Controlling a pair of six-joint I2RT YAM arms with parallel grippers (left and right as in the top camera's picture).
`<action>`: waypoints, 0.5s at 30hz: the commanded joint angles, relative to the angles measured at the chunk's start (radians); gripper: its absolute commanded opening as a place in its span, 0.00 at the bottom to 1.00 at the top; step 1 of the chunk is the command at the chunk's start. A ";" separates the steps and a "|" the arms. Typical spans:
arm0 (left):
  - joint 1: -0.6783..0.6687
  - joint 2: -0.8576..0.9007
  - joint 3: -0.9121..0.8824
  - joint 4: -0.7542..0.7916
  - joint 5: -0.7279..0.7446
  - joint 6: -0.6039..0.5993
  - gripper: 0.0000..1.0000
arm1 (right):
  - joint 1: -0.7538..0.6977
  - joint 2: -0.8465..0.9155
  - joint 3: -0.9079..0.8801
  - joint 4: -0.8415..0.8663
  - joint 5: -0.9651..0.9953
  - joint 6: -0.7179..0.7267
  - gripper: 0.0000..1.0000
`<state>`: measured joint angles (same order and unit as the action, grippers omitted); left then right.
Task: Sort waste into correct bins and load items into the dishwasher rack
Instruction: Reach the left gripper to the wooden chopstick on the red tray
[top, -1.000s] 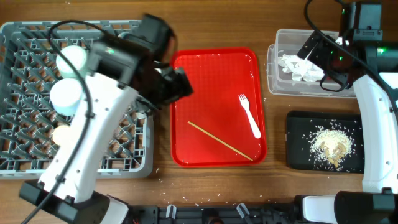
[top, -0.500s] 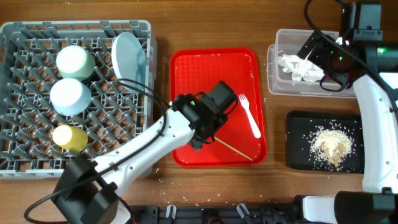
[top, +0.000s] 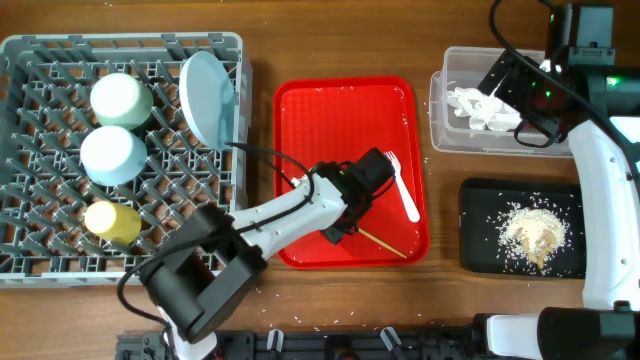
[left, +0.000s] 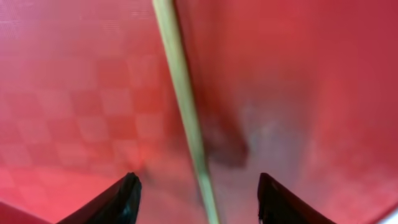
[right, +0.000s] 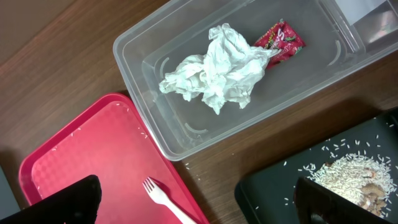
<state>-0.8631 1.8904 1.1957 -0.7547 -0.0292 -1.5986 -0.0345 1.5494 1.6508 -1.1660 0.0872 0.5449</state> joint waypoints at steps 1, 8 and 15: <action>-0.006 0.035 -0.010 0.001 -0.017 -0.011 0.50 | 0.000 0.005 0.003 0.002 0.010 0.008 1.00; -0.006 0.100 -0.012 0.021 -0.012 -0.011 0.30 | 0.000 0.005 0.003 0.002 0.010 0.008 1.00; -0.005 0.087 -0.012 -0.005 -0.006 -0.004 0.04 | 0.000 0.005 0.003 0.002 0.010 0.008 1.00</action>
<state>-0.8623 1.9236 1.2030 -0.7559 -0.0288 -1.6192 -0.0345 1.5494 1.6508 -1.1664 0.0872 0.5449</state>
